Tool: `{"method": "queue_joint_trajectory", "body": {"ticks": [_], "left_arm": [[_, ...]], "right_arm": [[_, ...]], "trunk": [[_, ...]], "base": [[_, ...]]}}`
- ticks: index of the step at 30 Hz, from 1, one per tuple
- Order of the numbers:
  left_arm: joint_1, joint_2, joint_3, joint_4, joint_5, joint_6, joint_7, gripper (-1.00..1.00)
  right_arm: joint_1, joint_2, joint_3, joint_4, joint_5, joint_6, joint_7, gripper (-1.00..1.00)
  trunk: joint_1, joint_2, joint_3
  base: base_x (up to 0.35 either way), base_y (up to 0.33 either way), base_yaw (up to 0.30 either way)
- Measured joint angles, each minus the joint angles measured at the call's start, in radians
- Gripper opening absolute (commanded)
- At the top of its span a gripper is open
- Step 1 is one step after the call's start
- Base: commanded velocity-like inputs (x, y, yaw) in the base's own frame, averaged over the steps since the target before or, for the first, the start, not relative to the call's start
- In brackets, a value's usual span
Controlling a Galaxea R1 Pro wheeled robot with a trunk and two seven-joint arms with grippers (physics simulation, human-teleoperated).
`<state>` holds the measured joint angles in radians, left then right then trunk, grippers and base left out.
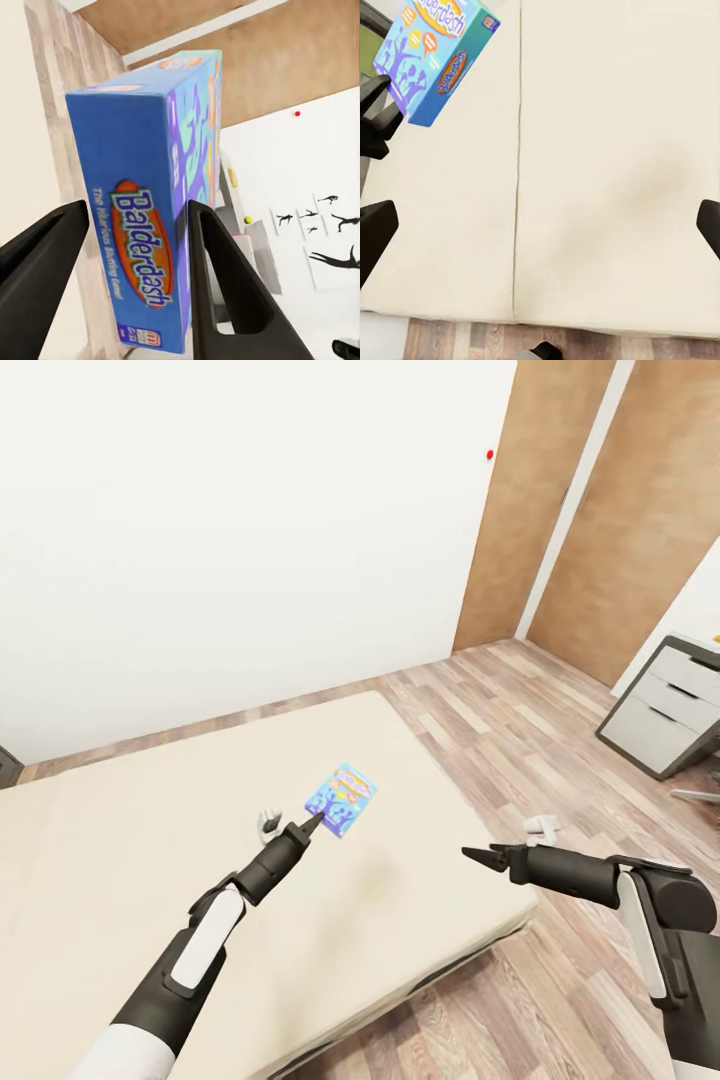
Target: Put all the toys in the child's room - the three board games (two on the bed and one on the table), the two jigsaw puzzles on the table, and the tennis ball on the table - inside the toy box on the table in the child's room.
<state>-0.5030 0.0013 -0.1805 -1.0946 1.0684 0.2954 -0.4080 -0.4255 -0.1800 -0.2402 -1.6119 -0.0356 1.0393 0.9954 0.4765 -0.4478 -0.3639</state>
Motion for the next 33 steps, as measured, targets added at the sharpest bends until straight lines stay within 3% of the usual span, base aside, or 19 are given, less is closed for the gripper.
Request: {"method": "queue_joint_trajectory", "body": {"ticks": [5,9,10,14,19,20,24,33], "left_arm": [[-0.011,-0.029,-0.005,0.004,0.001,0.015,0.0,-1.0],[-0.011,-0.069,-0.016,0.005,0.004,0.04,-0.003,-1.0],[-0.011,-0.069,-0.016,0.005,0.005,0.04,-0.003,-1.0],[0.0,-0.089,-0.029,0.0,0.008,0.051,-0.041,-1.0],[0.021,-0.097,-0.037,-0.002,0.009,0.056,-0.116,-1.0],[0.021,-0.097,-0.037,-0.002,0.009,0.056,-0.117,-1.0],[0.038,-0.1,-0.042,-0.004,0.01,0.062,-0.188,-1.0],[0.047,-0.102,-0.046,-0.004,0.01,0.067,-0.241,-1.0]], "right_arm": [[-0.002,0.001,-0.001,0.002,-0.015,0.0,0.001,1.0],[-0.004,0.014,-0.002,0.005,-0.064,0.0,0.002,1.0],[-0.004,0.015,-0.002,0.005,-0.064,0.0,0.002,1.0],[-0.004,0.039,-0.01,0.009,-0.165,0.004,-0.005,1.0],[-0.001,0.053,-0.016,0.014,-0.249,0.005,-0.006,1.0],[-0.001,0.053,-0.016,0.014,-0.25,0.005,-0.006,1.0],[0.0,0.077,-0.02,0.051,-0.318,0.005,-0.005,1.0],[0.0,0.113,-0.021,0.108,-0.424,0.005,-0.003,1.0]], "trunk": [[-0.019,0.035,0.016],[-0.027,0.049,0.022],[-0.027,0.05,0.022],[-0.027,0.049,0.022],[-0.027,0.049,0.022],[-0.027,0.05,0.022],[-0.027,0.049,0.022],[-0.027,0.049,0.022]], "base": [[0.0,0.0,-0.01],[0.0,0.0,-0.004],[0.0,0.0,-0.003],[0.0,0.0,-0.002],[0.0,0.0,0.0],[0.0,0.0,0.0],[0.0,0.0,0.0],[0.0,0.0,0.0]]}}
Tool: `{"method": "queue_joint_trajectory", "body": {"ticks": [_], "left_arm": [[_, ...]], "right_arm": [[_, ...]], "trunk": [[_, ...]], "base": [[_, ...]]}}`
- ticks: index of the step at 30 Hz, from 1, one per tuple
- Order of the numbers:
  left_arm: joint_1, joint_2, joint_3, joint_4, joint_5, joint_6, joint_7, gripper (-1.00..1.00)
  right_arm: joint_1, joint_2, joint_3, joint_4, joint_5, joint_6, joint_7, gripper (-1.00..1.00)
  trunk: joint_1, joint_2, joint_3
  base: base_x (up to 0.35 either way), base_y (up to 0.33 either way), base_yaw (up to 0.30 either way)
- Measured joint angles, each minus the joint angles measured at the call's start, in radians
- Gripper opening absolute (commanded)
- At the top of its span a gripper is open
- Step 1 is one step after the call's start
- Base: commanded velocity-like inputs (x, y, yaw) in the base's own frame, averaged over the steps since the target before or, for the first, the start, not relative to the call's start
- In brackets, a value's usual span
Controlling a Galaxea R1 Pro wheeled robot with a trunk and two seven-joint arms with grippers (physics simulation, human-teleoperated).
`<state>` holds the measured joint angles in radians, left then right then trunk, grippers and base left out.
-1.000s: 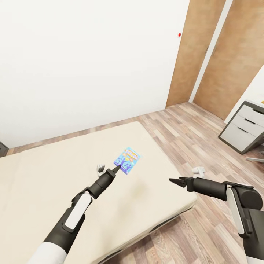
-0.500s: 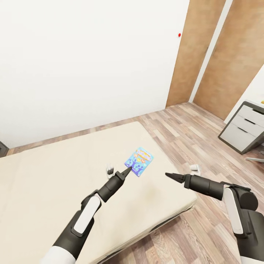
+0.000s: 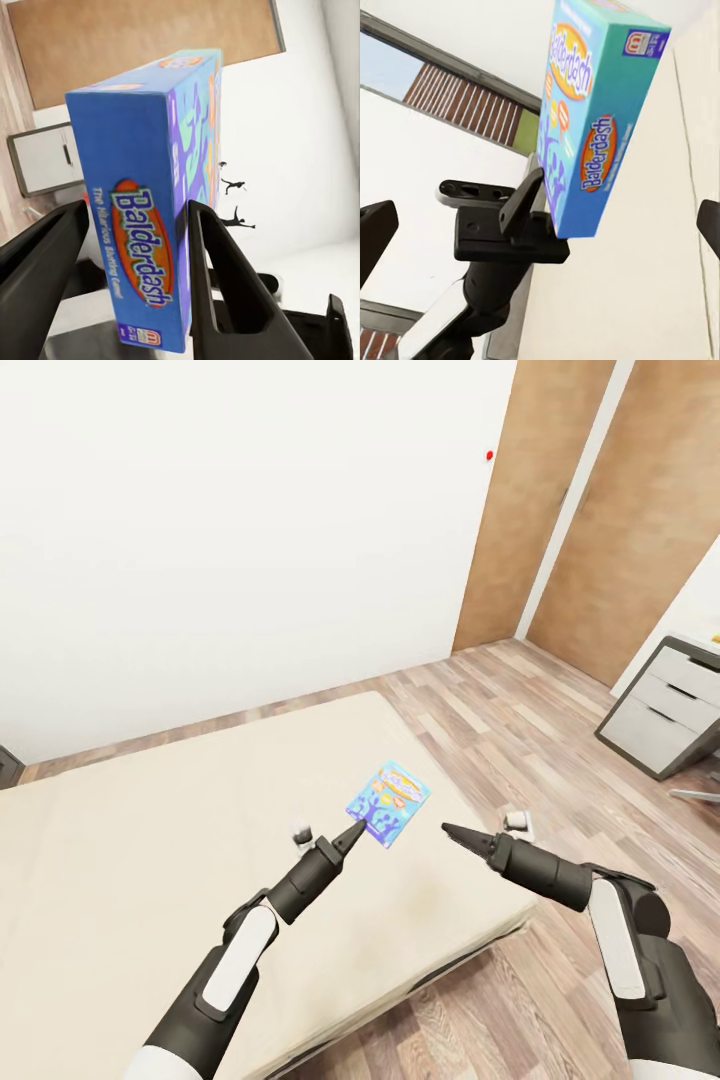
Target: Put all the toys in the child's room - the three board games (two on the bed and one on the table), the two jigsaw puzzles on the table, and the tennis ball on the table - inside the toy box on the table in the child's room.
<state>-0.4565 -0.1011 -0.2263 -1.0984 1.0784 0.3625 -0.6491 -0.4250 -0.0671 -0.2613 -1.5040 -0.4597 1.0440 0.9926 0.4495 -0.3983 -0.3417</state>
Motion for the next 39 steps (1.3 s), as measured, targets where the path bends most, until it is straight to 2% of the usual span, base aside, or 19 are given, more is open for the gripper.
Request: {"method": "queue_joint_trajectory", "body": {"ticks": [2,5,13,21,33,39], "left_arm": [[0.001,0.0,-0.007,0.0,-0.001,0.001,-0.007,-1.0],[0.002,0.0,-0.014,0.0,0.0,0.001,-0.011,-1.0],[0.003,0.0,-0.027,0.0,0.0,0.001,-0.018,-1.0],[0.003,0.0,-0.032,-0.001,0.0,0.001,-0.029,-1.0],[0.003,-0.003,-0.035,-0.002,0.0,0.001,-0.043,-1.0],[0.003,-0.006,-0.036,-0.002,0.0,0.001,-0.045,-1.0]], "right_arm": [[0.0,0.005,0.001,0.009,-0.03,0.0,0.001,1.0],[0.001,0.011,0.002,0.015,-0.052,0.0,0.001,1.0],[0.002,0.039,0.002,0.023,-0.082,0.0,0.003,1.0],[0.01,0.053,0.001,0.03,-0.092,0.0,0.004,1.0],[0.012,0.055,-0.003,0.033,-0.097,0.0,0.003,1.0],[0.011,0.051,-0.026,0.034,-0.097,0.0,0.002,1.0]], "trunk": [[0.0,0.0,0.0],[0.0,0.0,0.0],[0.0,0.0,0.0],[0.0,0.0,0.0],[0.0,0.0,0.0],[0.0,0.0,0.0]], "base": [[0.0,0.0,0.0],[0.0,0.0,0.0],[0.0,0.0,0.0],[0.0,0.0,0.0],[0.0,0.0,0.0],[0.0,0.0,0.0]]}}
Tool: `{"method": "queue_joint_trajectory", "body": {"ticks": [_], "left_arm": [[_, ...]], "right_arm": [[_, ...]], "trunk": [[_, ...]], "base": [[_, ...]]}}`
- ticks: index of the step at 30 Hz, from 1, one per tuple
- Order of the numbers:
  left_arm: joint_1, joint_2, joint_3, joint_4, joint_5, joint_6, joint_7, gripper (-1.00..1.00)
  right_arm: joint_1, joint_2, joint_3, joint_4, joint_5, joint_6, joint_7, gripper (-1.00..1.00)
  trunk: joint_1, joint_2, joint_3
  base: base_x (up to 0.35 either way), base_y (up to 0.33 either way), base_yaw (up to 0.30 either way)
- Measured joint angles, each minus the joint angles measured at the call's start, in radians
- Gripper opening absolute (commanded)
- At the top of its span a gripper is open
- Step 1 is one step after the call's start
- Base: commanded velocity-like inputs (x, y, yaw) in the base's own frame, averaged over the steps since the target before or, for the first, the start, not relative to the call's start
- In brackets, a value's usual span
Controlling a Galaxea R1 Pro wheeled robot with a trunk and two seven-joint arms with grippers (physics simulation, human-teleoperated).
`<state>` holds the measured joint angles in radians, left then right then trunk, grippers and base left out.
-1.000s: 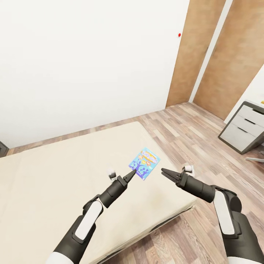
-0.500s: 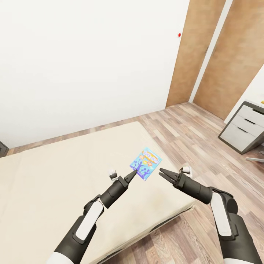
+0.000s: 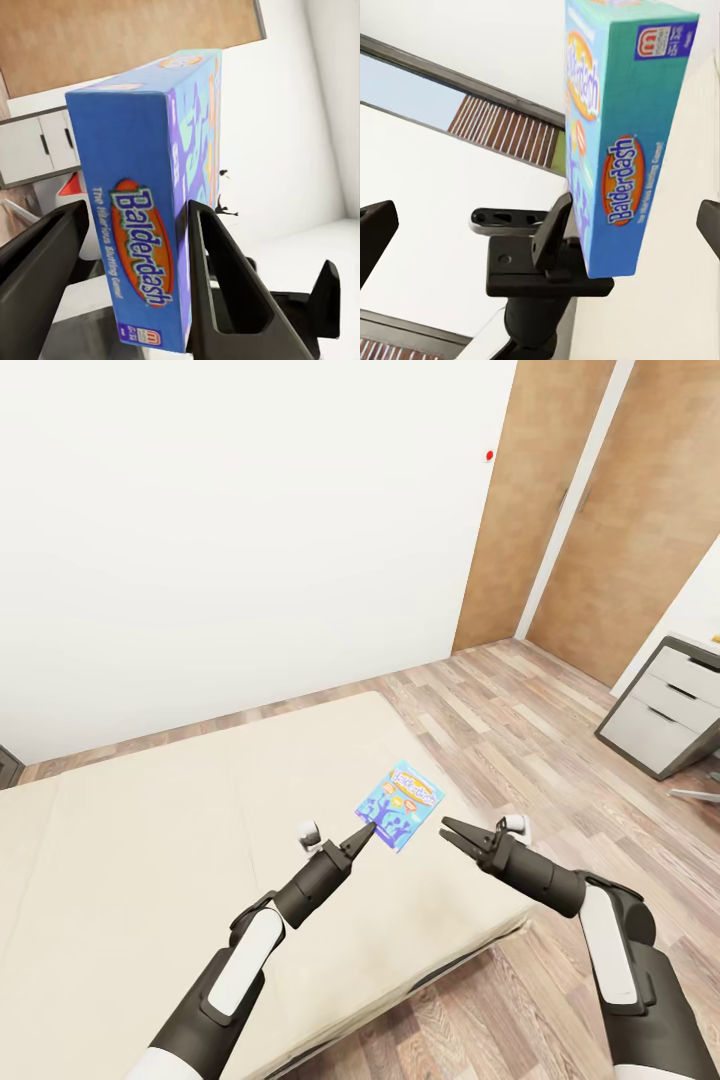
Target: Put all the toys in the child's room - the three board games (two on the bed and one on the table), the two jigsaw puzzles on the table, and the tennis ball on the table - inside the toy box on the table in the child's room.
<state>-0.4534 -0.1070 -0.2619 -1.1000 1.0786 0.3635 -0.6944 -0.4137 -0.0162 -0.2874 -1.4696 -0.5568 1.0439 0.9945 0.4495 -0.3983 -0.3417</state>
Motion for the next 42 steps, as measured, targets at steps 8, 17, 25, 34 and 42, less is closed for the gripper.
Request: {"method": "queue_joint_trajectory", "body": {"ticks": [8,17,25,34,42], "left_arm": [[0.0,-0.002,-0.01,0.0,0.002,0.001,-0.001,-1.0],[0.0,-0.002,-0.043,0.0,0.041,0.0,0.003,-1.0],[-0.002,-0.002,-0.055,0.001,0.055,0.0,0.007,-1.0],[-0.004,-0.003,-0.059,0.001,0.059,0.0,0.01,-1.0],[-0.005,-0.004,-0.06,0.001,0.061,0.0,0.011,-1.0]], "right_arm": [[-0.002,-0.002,-0.039,0.002,0.001,-0.018,-0.003,1.0],[-0.006,0.001,-0.051,0.002,0.006,-0.034,-0.006,1.0],[-0.01,0.003,-0.052,0.002,0.011,-0.094,-0.007,1.0],[-0.012,0.005,-0.052,0.004,0.014,-0.124,-0.013,1.0],[-0.012,0.006,-0.047,0.004,0.015,-0.132,-0.034,1.0]], "trunk": [[0.0,0.0,0.0],[0.0,0.0,0.0],[0.0,0.0,0.0],[0.0,0.0,0.0],[0.0,0.0,0.0]], "base": [[0.0,0.0,0.0],[0.0,0.0,0.0],[0.0,0.0,0.0],[0.0,0.0,0.0],[0.0,0.0,0.0]]}}
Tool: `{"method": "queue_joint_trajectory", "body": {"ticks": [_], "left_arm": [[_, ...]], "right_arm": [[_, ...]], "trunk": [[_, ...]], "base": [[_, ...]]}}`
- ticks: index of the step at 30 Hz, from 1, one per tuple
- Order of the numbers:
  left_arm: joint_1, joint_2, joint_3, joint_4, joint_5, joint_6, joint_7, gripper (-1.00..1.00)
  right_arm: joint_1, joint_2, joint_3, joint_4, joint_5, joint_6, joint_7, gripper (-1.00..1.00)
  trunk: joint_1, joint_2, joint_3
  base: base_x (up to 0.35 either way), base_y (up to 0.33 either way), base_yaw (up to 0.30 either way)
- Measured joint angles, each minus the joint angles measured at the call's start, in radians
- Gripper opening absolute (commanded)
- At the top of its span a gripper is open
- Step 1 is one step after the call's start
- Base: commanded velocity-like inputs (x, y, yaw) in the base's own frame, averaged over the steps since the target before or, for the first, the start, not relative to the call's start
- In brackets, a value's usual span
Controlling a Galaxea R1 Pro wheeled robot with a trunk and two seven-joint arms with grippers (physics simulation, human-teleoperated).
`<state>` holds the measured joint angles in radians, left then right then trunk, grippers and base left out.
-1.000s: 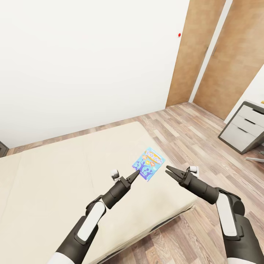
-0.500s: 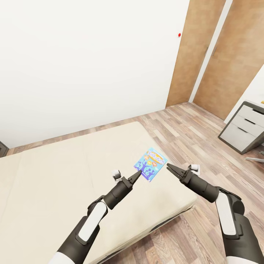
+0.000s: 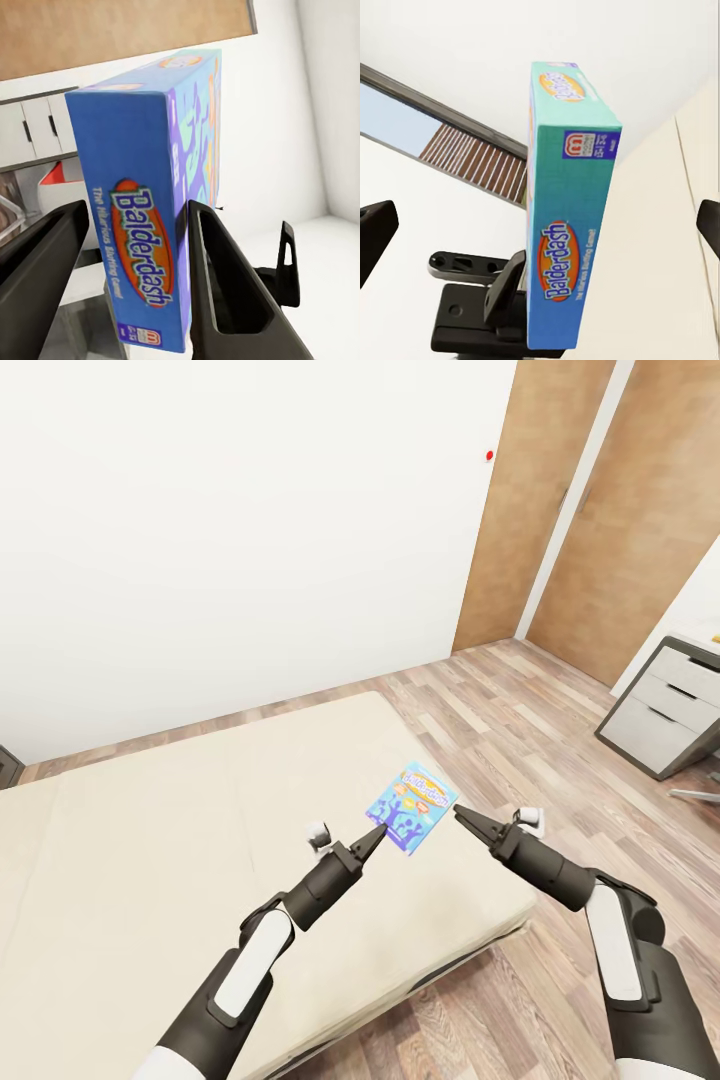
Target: Put all the toys in the child's room - the three board games (two on the bed and one on the table), the two jigsaw puzzles on the table, and the tennis ball on the table - inside the toy box on the table in the child's room.
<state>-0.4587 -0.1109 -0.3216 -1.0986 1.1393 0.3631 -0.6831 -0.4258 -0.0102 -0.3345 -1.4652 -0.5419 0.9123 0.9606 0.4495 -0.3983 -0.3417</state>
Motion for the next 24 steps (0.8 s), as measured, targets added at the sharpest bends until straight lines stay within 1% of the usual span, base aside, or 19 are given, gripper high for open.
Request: {"method": "queue_joint_trajectory", "body": {"ticks": [9,13,24], "left_arm": [[-0.001,-0.003,0.0,0.0,0.0,-0.001,0.0,-1.0],[-0.001,-0.005,0.0,0.0,0.001,-0.001,0.001,-1.0],[-0.002,-0.006,0.0,-0.001,0.002,-0.001,0.002,-1.0]], "right_arm": [[0.0,0.002,0.005,0.0,0.001,-0.012,-0.008,1.0],[0.001,0.008,0.007,0.001,0.001,-0.027,-0.01,1.0],[0.002,0.022,0.01,0.003,0.001,-0.038,-0.012,1.0]], "trunk": [[0.0,0.0,0.0],[0.0,0.0,0.0],[0.0,0.0,0.0]], "base": [[0.0,0.0,0.0],[0.0,0.0,0.0],[0.0,0.0,0.0]]}}
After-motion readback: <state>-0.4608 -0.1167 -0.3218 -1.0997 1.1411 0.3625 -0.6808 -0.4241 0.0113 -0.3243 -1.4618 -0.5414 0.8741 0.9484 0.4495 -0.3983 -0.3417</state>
